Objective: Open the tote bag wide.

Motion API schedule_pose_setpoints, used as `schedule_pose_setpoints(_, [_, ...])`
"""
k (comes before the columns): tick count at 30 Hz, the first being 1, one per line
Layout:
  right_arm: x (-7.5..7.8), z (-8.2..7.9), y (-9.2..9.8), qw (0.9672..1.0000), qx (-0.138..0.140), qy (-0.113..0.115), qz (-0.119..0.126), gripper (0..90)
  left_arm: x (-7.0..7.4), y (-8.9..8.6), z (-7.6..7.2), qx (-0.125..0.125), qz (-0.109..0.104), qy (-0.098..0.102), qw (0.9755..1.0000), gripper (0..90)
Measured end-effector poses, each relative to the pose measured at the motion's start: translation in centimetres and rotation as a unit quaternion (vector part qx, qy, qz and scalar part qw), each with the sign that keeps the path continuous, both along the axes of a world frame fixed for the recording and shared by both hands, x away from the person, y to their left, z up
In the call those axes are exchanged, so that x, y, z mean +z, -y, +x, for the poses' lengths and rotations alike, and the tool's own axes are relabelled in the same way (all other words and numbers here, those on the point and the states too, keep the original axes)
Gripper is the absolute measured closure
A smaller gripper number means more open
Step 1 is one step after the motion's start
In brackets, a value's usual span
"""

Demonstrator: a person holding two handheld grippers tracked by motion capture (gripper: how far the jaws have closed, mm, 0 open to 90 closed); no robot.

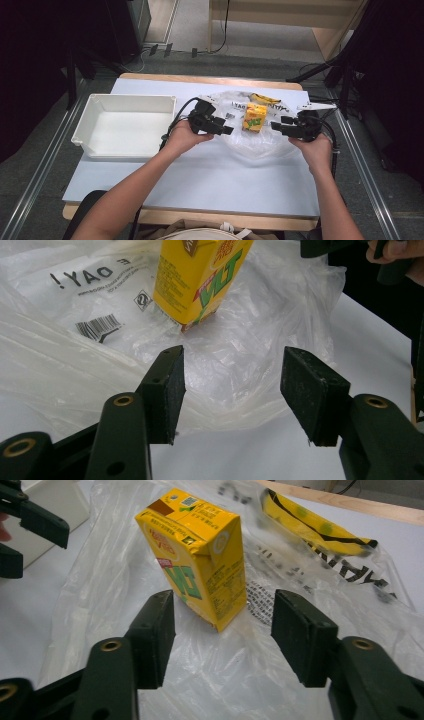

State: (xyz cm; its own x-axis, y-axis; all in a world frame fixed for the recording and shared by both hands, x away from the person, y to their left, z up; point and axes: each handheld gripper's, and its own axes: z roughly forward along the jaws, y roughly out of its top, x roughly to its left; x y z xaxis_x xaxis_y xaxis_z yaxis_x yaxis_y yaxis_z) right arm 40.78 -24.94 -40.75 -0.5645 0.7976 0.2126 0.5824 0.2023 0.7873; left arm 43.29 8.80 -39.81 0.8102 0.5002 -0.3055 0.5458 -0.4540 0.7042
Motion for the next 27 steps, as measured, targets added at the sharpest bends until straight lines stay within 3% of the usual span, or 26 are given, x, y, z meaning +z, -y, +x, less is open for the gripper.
schedule_pose_setpoints(7, [-0.3,-1.1,-0.5,0.9998,0.011,0.006,0.018,36.7,-0.1,0.0,0.3,-0.008,-0.003,0.0,1.0,37.4])
schedule_pose_setpoints(13, [-0.6,-2.3,-1.3,0.9996,0.026,0.008,0.009,36.1,-0.4,-0.1,0.6,-0.007,-0.004,0.006,0.9999,34.3])
schedule_pose_setpoints(17, [-1.0,-3.1,-1.4,0.9995,0.027,0.018,0.003,36.1,-0.2,0.2,0.8,-0.014,0.008,0.01,0.9998,34.3])
schedule_pose_setpoints(27, [-1.8,-4.3,-1.9,0.9996,0.027,0.005,-0.003,36.9,0.1,0.7,1.2,-0.024,0.008,0.022,0.9994,34.0])
